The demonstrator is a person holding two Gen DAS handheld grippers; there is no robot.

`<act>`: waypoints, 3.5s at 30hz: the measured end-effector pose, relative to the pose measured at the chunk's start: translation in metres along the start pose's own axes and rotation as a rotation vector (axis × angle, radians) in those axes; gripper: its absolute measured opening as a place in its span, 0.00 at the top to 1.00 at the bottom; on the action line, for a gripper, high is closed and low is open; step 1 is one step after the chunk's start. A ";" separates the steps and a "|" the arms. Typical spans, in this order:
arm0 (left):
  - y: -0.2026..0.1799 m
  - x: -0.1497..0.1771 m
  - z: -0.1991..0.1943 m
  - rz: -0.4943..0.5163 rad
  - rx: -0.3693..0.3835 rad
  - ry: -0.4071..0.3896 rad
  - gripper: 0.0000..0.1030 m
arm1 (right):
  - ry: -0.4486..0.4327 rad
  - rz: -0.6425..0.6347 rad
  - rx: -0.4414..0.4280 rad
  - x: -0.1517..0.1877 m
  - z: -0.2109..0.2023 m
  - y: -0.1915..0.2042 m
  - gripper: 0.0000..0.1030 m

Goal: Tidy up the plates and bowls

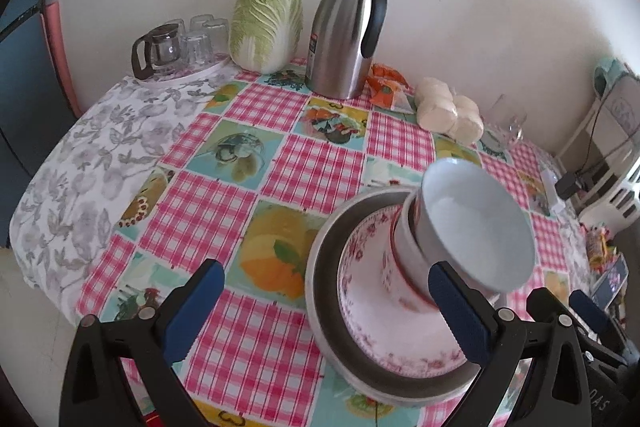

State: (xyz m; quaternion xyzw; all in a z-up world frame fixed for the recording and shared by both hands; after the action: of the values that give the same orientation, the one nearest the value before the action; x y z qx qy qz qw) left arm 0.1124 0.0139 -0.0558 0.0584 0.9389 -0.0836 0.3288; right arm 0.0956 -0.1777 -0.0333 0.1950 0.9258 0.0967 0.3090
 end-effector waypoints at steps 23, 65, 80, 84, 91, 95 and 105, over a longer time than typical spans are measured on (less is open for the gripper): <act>-0.023 0.066 -0.015 0.112 -0.017 0.082 0.00 | 0.051 0.012 0.082 0.046 -0.013 -0.048 0.03; -0.020 0.077 -0.011 0.155 -0.068 0.139 0.00 | 0.095 -0.002 0.114 0.059 -0.009 -0.053 0.03; -0.020 0.076 -0.011 0.154 -0.067 0.140 0.00 | 0.100 -0.003 0.116 0.060 -0.006 -0.054 0.03; -0.020 0.076 -0.011 0.153 -0.067 0.140 0.00 | 0.100 -0.003 0.116 0.060 -0.006 -0.054 0.03; -0.019 0.076 -0.010 0.149 -0.068 0.143 0.00 | 0.103 -0.003 0.117 0.061 -0.005 -0.054 0.03; -0.019 0.076 -0.010 0.145 -0.068 0.144 0.00 | 0.103 -0.003 0.117 0.061 -0.005 -0.054 0.03; -0.017 0.077 -0.010 0.137 -0.070 0.146 0.00 | 0.104 -0.003 0.117 0.061 -0.005 -0.054 0.03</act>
State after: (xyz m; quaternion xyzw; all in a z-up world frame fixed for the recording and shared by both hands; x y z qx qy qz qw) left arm 0.0440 0.0035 -0.0946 0.1170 0.9565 -0.0236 0.2662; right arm 0.0313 -0.2011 -0.0779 0.2060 0.9450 0.0518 0.2489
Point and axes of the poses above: each gripper's, at about its wrist camera, not at the fingertips, and z roughly the way its jaws point, y to its left, x to its underside, the point moved 9 cm from there along z, roughly the way its jaws point, and after that the axes turned 12 degrees about z, right-handed, at the moved point
